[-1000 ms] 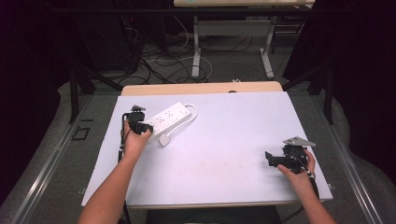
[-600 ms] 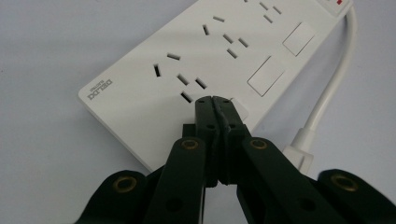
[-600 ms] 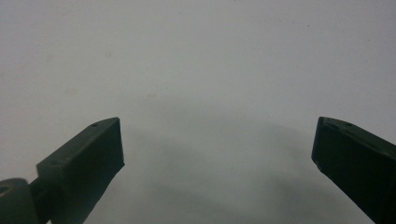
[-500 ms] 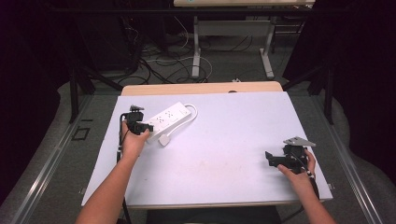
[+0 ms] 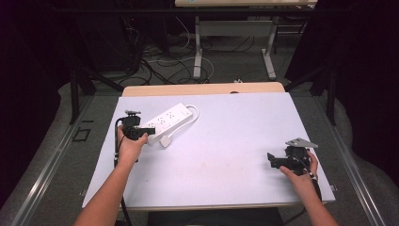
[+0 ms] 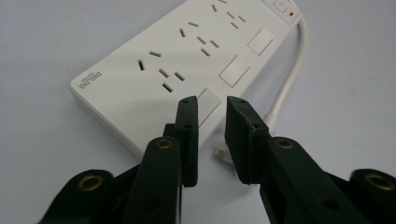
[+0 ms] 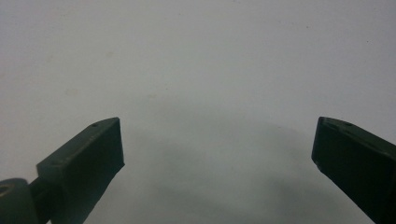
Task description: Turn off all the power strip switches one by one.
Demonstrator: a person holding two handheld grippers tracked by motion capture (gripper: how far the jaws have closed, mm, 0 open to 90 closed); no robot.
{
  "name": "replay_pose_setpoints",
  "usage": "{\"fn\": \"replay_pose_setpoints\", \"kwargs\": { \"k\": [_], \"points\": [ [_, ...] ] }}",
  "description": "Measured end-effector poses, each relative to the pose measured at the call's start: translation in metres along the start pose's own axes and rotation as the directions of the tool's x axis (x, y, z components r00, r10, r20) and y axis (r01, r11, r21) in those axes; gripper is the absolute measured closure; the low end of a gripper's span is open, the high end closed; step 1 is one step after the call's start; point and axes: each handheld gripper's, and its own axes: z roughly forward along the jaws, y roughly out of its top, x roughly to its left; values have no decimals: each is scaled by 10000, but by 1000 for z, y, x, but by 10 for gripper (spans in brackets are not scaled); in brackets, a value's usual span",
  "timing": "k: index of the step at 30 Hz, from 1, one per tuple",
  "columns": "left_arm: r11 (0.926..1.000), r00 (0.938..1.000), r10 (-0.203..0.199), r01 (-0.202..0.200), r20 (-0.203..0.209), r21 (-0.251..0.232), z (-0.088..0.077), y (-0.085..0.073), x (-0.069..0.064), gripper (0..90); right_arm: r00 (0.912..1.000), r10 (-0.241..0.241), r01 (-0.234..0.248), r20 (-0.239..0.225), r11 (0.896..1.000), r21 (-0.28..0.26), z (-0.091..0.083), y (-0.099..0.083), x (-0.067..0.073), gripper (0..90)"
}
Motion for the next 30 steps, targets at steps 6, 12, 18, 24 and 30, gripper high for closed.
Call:
{"fn": "replay_pose_setpoints", "kwargs": {
  "k": [6,12,18,24,30],
  "points": [
    [9991,9993,239,-228,297,-366,-8,-8,-3,672,10000,-11,11,14,10000,3,0,0,0,18],
    [9932,9960,763,-717,473,-919,-16,-17,-3,566,10000,8,-8,6,10000,8,0,0,0,19],
    [9835,9890,1389,-1317,511,-1242,-25,-25,-1,439,10000,-1,1,34,10000,13,0,0,1,18],
    [9812,9856,1541,-1444,697,-1284,-32,-32,-2,375,10000,-13,13,32,10000,31,0,0,1,18],
    [9677,9764,2101,-2002,510,-1534,-37,-40,-6,304,10000,24,-24,-2,10000,9,0,0,0,19]
  ]
}}
